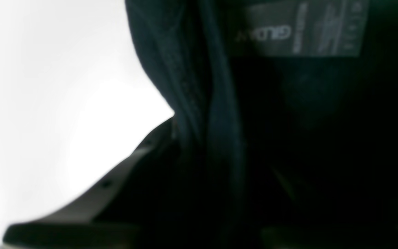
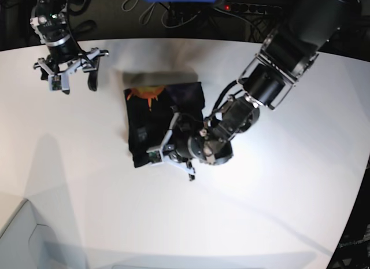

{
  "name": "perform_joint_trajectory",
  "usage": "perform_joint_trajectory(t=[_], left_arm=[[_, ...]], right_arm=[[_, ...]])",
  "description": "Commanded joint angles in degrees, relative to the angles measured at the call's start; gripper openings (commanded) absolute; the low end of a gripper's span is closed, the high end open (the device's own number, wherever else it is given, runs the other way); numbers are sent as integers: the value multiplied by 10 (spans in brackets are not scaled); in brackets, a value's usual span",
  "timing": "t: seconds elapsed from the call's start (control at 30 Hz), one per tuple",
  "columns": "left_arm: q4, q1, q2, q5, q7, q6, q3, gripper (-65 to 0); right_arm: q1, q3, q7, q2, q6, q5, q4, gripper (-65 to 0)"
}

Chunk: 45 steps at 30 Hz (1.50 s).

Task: Layout the t-shirt on the table in an organized manner, then fold the t-shirt properly
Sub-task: 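Set the bundle down square and withdraw the left gripper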

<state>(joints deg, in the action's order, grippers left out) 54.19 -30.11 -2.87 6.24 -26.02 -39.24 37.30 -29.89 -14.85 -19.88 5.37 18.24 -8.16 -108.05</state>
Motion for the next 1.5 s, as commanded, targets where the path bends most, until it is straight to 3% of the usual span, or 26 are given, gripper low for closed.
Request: perform_joint_trajectory(t=[0.0,0.2,0.27,0.47,0.6,1.0,1.1,1.23,1.47], left_arm=[[1,-5,3,15,-12,-8,1,-645],[3,-6,5,21,-14,-8,1,-621],[5,-6,5,21,-12,-8,0,-556],[14,-11,4,21,-11,-8,-3,-271],[50,-20,0,20,-11,-8,-5,-175],[161,-33,-2,20,-20,-8,-116,-164],[209,-17,-18,17,-66,-8,-162,-164],[270,41,-24,18,-125,-8,-258,-165],[368,178,-26,16,-167,-8,-434,-165]], right_arm=[[-1,-2,16,0,4,-6,-12,-213],[0,-2,16,-13,4,-6,-12,-213],[0,0,16,-13,4,-6,-12,-213],[3,0,16,-13,4,-6,-12,-213],[4,1,16,-22,4,-6,-12,-213],[5,1,16,-29,4,-6,-10,-213],[16,5,16,-29,4,-6,-8,-213],[33,20,15,-27,4,-6,-7,-213],[80,40,14,-26,4,-6,29,-213]])
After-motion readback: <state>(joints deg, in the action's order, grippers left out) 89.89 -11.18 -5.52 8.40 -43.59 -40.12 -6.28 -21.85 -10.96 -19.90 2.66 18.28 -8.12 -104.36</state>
